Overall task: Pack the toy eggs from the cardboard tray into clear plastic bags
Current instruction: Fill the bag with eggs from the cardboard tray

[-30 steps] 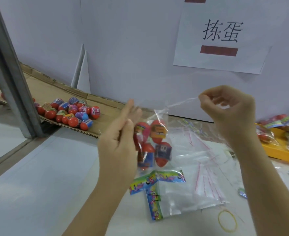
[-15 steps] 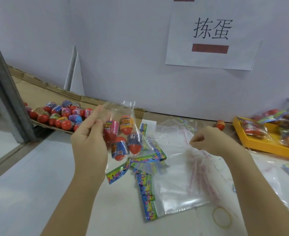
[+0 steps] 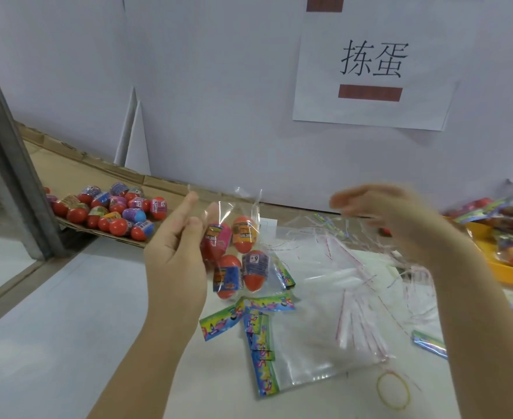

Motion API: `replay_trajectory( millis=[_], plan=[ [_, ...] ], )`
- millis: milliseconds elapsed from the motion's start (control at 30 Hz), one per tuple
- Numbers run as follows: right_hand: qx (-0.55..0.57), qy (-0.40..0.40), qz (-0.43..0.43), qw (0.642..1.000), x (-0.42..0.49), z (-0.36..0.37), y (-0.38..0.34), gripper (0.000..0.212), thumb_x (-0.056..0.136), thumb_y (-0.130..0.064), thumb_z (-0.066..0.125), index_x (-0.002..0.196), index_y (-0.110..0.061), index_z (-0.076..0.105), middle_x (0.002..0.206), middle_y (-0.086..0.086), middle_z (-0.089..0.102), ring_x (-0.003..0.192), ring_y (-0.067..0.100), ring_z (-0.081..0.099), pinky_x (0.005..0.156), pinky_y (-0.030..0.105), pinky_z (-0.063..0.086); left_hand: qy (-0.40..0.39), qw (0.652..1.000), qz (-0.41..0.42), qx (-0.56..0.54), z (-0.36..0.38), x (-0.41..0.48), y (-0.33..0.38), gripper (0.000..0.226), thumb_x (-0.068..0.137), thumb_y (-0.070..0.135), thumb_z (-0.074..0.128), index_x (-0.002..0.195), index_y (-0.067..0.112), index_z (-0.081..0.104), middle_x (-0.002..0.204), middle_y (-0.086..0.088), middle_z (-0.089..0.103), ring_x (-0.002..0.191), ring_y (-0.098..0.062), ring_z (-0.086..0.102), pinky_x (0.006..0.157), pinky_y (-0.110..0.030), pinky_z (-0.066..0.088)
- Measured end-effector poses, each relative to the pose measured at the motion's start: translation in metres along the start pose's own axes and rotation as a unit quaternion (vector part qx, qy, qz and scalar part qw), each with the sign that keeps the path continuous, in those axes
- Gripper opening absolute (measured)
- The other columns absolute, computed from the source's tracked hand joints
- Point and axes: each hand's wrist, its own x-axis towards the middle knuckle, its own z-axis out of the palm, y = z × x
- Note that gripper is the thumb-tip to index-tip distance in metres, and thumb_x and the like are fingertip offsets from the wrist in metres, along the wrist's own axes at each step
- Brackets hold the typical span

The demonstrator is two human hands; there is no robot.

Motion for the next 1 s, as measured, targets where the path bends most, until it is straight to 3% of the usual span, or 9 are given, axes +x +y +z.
replay_trajectory(
  millis=[100, 167, 233, 300, 400, 533, 633, 800, 1000],
  plan=[
    [-0.209, -0.147, 0.147, 0.956, 0.002, 0.008, -0.001, 0.025, 0.091, -0.042, 0.056, 0.114, -0.039, 0.066, 0.127, -0.009, 0.062, 0.115, 0.015, 0.057, 0.097, 0.032, 0.046, -0.019, 1.0, -0.001, -0.005, 0.002, -0.002, 0.001, 0.031, 0.101, 0.015, 0.046, 0.108, 0.041, 0.062, 0.098, 0.018, 0.074, 0.096, -0.012, 0.071, 0.077, -0.034, 0.06],
    [-0.001, -0.253, 0.097, 0.963, -0.001, 0.005, -0.006, 0.031, 0.086, -0.045, 0.062, 0.117, -0.043, 0.065, 0.133, -0.01, 0.059, 0.118, 0.018, 0.06, 0.091, 0.034, 0.052, -0.023, 1.0, 0.003, -0.008, 0.002, -0.002, 0.001, 0.03, 0.101, 0.014, 0.046, 0.108, 0.039, 0.062, 0.098, 0.018, 0.074, 0.099, -0.012, 0.07, 0.077, -0.03, 0.059],
    [0.18, -0.208, 0.109, 0.955, -0.003, 0.002, -0.005, 0.029, 0.089, -0.038, 0.06, 0.117, -0.036, 0.068, 0.135, -0.003, 0.059, 0.109, 0.019, 0.065, 0.079, 0.033, 0.056, -0.022, 1.0, 0.007, -0.006, 0.003, -0.001, 0.001, 0.031, 0.101, 0.015, 0.046, 0.109, 0.039, 0.063, 0.098, 0.017, 0.074, 0.097, -0.011, 0.07, 0.071, -0.027, 0.061],
    [0.213, -0.054, 0.139, 0.966, 0.002, 0.002, -0.004, 0.023, 0.09, -0.028, 0.062, 0.111, -0.033, 0.07, 0.135, 0.0, 0.057, 0.101, 0.016, 0.067, 0.074, 0.032, 0.056, -0.022, 1.0, 0.004, -0.004, 0.002, -0.002, 0.001, 0.03, 0.101, 0.015, 0.046, 0.11, 0.039, 0.063, 0.101, 0.015, 0.074, 0.095, -0.013, 0.071, 0.068, -0.024, 0.06],
    [0.423, -0.056, 0.102, 0.899, 0.006, -0.007, -0.004, 0.032, 0.081, -0.032, 0.064, 0.111, -0.024, 0.072, 0.128, 0.012, 0.061, 0.108, 0.032, 0.065, 0.077, 0.047, 0.057, -0.027, 1.0, 0.005, -0.004, 0.002, -0.002, 0.001, 0.03, 0.101, 0.015, 0.046, 0.11, 0.039, 0.063, 0.102, 0.014, 0.074, 0.098, -0.014, 0.07, 0.067, -0.022, 0.059],
    [0.228, 0.085, 0.108, 0.964, 0.004, -0.008, -0.004, 0.03, 0.084, -0.021, 0.068, 0.114, -0.023, 0.066, 0.103, 0.005, 0.063, 0.072, 0.026, 0.064, 0.058, 0.035, 0.053, -0.034, 0.999, 0.009, 0.0, 0.003, -0.004, 0.002, 0.03, 0.101, 0.015, 0.045, 0.11, 0.039, 0.062, 0.101, 0.016, 0.074, 0.095, -0.011, 0.071, 0.065, -0.022, 0.059],
    [0.316, -0.015, 0.057, 0.947, -0.001, 0.004, -0.022, 0.026, 0.075, -0.03, 0.071, 0.099, -0.02, 0.071, 0.106, 0.008, 0.072, 0.072, 0.029, 0.072, 0.049, 0.031, 0.056, -0.045, 0.999, 0.008, -0.001, 0.004, -0.005, 0.003, 0.031, 0.102, 0.014, 0.044, 0.112, 0.036, 0.062, 0.101, 0.015, 0.075, 0.089, -0.008, 0.071, 0.062, -0.02, 0.058],
    [0.143, -0.14, 0.054, 0.978, -0.006, 0.053, -0.046, 0.054, 0.051, -0.06, 0.072, 0.092, -0.025, 0.073, 0.097, -0.003, 0.074, 0.079, 0.02, 0.073, 0.059, 0.029, 0.056, -0.061, 0.998, 0.004, -0.013, 0.007, -0.009, 0.004, 0.029, 0.102, 0.011, 0.043, 0.109, 0.028, 0.065, 0.103, 0.011, 0.075, 0.103, -0.009, 0.069, 0.074, -0.025, 0.06],
    [0.213, -0.109, 0.076, 0.968, -0.005, 0.079, -0.053, 0.014, 0.077, -0.029, 0.075, 0.082, -0.015, 0.075, 0.078, 0.005, 0.073, 0.062, 0.015, 0.066, 0.055, 0.024, 0.055, -0.049, 0.998, -0.021, -0.035, 0.007, -0.008, 0.007, 0.03, 0.101, 0.009, 0.043, 0.102, 0.025, 0.068, 0.097, 0.008, 0.076, 0.087, -0.007, 0.072, 0.061, -0.021, 0.058]
  ],
)
